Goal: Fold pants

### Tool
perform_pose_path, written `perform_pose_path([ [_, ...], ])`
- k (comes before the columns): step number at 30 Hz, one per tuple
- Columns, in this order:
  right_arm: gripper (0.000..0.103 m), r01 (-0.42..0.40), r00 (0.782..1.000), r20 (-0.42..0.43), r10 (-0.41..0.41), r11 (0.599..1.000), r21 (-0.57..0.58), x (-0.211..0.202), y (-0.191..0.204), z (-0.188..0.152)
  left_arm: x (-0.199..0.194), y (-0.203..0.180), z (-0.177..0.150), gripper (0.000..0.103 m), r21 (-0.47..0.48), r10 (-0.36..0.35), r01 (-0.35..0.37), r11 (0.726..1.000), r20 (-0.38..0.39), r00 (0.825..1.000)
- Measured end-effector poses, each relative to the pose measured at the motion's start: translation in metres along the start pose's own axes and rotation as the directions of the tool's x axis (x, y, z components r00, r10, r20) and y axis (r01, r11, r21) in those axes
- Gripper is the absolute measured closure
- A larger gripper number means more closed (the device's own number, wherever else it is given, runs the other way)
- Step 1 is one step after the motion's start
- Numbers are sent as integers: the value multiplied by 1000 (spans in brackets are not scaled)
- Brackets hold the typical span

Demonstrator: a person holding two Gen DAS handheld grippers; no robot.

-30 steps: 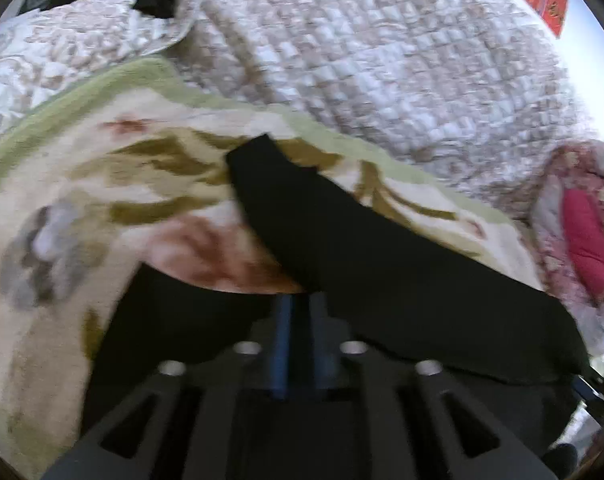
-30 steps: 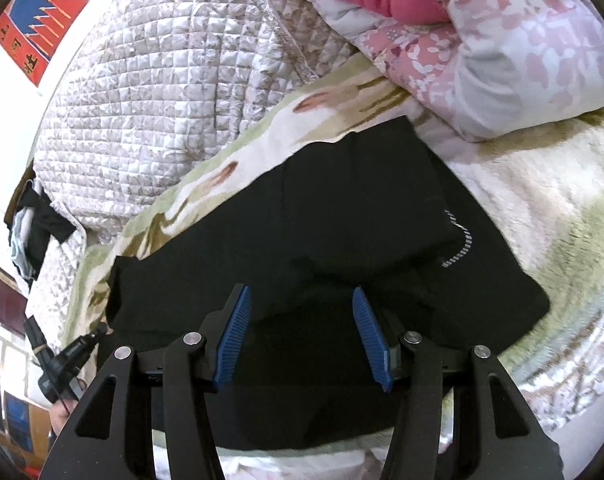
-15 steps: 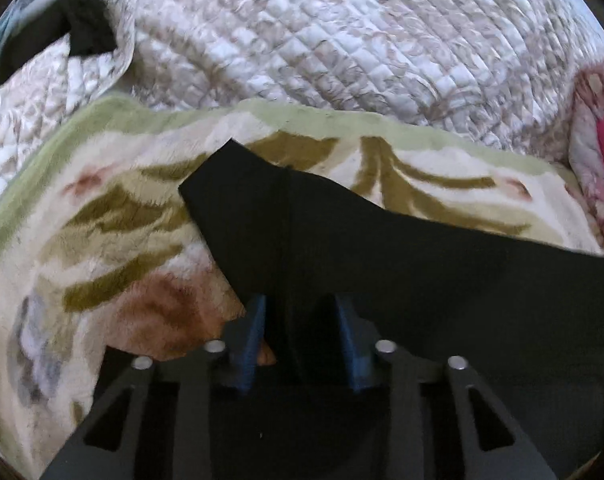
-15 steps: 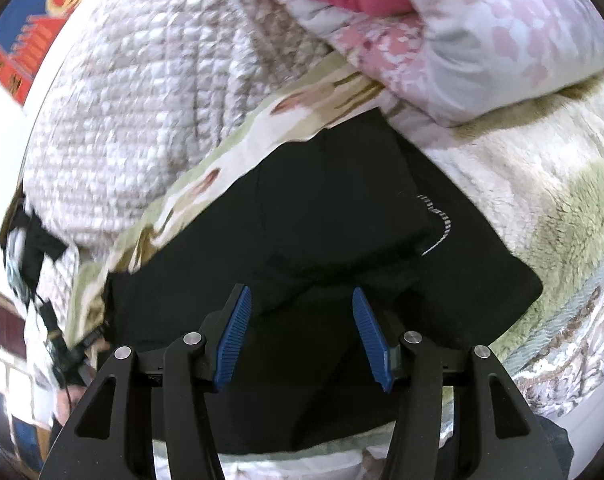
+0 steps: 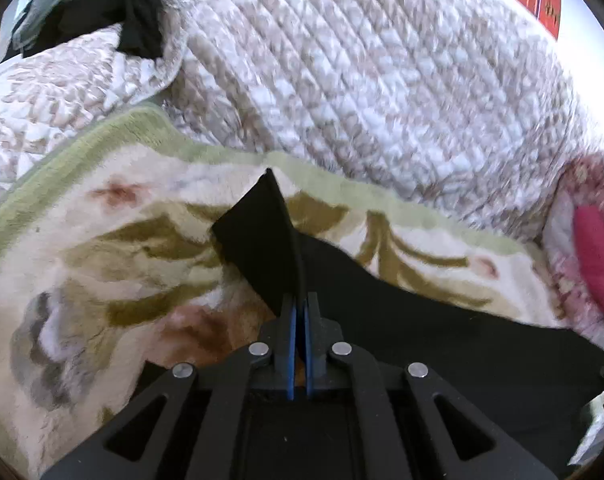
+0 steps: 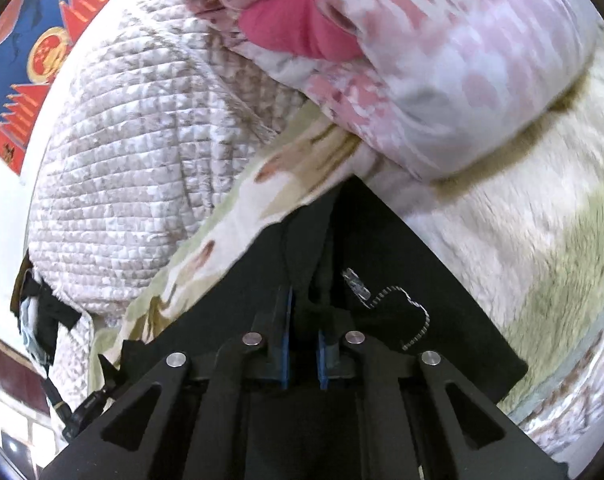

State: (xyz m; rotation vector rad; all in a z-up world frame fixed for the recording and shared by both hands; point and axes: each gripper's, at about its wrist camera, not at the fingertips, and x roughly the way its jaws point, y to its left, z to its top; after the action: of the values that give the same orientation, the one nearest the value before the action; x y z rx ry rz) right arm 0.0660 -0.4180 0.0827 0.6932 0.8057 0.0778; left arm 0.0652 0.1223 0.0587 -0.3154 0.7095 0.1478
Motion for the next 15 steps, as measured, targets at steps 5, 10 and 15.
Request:
perform_pose_path([
  [5,95,-49,998,43,50,998,-39,-35,14,12,-53,6,-1,99,-40,-50,53,998,71,996],
  [10,95,5,1000,9,-5,1000,11,-44,-16,8,-86,18,-37,99,-78,-65,69,995,50,997],
  [15,95,115,987,-118,-107,992,60,-18,-56,-15,-67,31,-98,99,-153,-58,38,988,-127,990],
])
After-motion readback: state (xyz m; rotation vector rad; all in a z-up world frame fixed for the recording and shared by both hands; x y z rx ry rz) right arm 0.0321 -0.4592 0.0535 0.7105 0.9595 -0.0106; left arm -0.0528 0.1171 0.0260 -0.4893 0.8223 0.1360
